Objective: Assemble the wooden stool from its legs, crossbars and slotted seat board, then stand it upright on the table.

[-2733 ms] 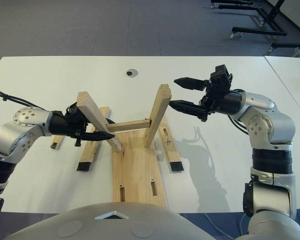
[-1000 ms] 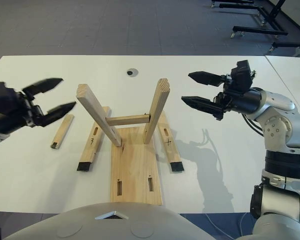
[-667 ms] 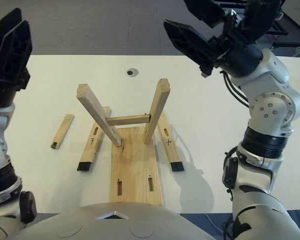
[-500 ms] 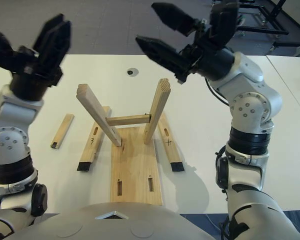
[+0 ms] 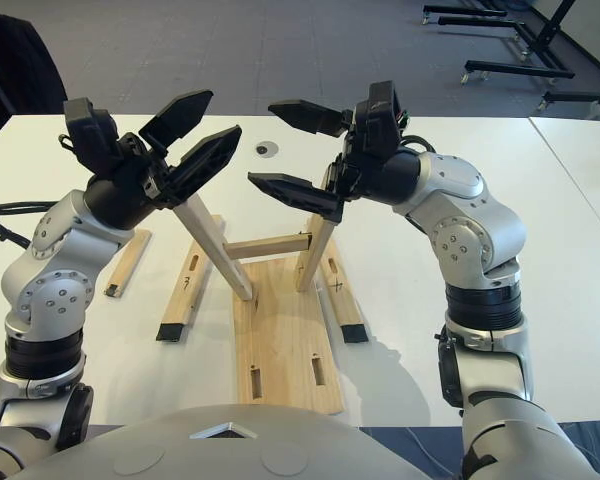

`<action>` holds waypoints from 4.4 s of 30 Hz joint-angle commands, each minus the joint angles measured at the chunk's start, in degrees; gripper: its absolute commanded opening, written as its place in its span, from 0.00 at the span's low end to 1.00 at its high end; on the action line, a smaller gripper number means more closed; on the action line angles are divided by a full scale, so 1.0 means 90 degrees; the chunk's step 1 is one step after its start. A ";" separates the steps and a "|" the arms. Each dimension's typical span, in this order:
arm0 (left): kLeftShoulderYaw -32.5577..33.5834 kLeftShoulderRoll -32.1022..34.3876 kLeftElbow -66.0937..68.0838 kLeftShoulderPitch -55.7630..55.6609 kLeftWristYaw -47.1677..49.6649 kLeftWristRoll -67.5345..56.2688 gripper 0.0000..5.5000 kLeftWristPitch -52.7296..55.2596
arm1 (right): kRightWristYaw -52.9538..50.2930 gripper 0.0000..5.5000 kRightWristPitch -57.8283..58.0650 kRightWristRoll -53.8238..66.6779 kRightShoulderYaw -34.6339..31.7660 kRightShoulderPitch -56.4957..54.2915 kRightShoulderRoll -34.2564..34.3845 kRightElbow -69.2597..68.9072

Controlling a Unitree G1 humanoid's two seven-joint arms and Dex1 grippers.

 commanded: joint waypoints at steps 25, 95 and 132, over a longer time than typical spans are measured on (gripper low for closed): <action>0.2180 0.1902 0.0308 0.2627 -0.3041 -0.1860 0.70 0.1146 | 0.1289 0.92 0.0745 0.0442 -0.0942 0.2703 -0.1433 -0.0050; 0.1348 0.1295 0.1248 0.3934 0.0579 0.2958 0.59 0.2684 | -0.0985 0.92 0.0324 0.1942 -0.3263 0.2365 -0.0261 0.0077; 0.0430 0.1047 0.0485 -0.0716 0.0880 0.5659 0.23 -0.3289 | -0.4830 0.92 0.0357 0.3431 -0.1421 -0.0243 0.0961 -0.1411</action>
